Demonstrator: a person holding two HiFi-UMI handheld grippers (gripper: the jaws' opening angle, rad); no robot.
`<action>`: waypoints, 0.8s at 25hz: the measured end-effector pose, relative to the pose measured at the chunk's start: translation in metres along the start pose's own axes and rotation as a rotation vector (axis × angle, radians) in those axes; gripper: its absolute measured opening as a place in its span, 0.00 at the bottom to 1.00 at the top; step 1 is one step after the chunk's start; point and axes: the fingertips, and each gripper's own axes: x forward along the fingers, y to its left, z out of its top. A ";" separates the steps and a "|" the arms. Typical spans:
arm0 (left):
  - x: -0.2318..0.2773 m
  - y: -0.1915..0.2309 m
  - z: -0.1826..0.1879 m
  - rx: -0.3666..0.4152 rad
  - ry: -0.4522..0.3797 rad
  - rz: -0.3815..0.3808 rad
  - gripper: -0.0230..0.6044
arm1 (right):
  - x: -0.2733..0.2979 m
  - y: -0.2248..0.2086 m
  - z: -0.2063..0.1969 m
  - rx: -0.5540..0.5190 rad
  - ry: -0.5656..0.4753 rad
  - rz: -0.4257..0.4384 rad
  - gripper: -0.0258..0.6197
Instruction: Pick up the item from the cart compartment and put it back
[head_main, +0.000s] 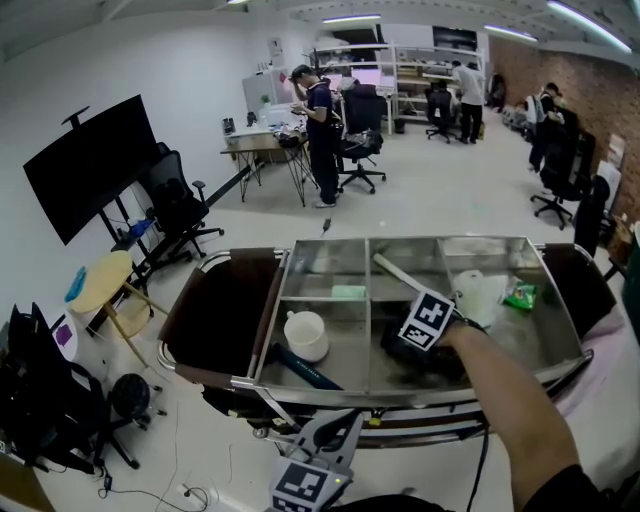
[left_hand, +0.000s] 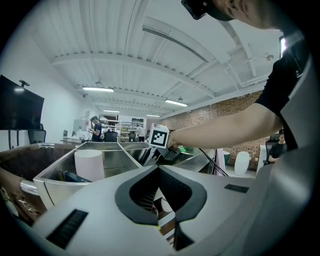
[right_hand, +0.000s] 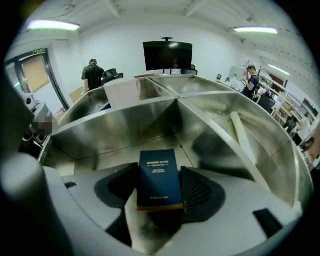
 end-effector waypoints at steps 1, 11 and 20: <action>0.000 0.000 0.000 0.000 -0.001 -0.001 0.04 | 0.000 0.001 0.000 -0.001 0.001 0.002 0.50; -0.001 0.000 -0.003 0.002 0.009 -0.004 0.04 | -0.001 0.000 0.001 -0.047 -0.017 -0.026 0.53; -0.005 0.000 0.000 -0.006 0.003 0.002 0.04 | -0.001 0.002 0.000 0.019 -0.006 0.004 0.45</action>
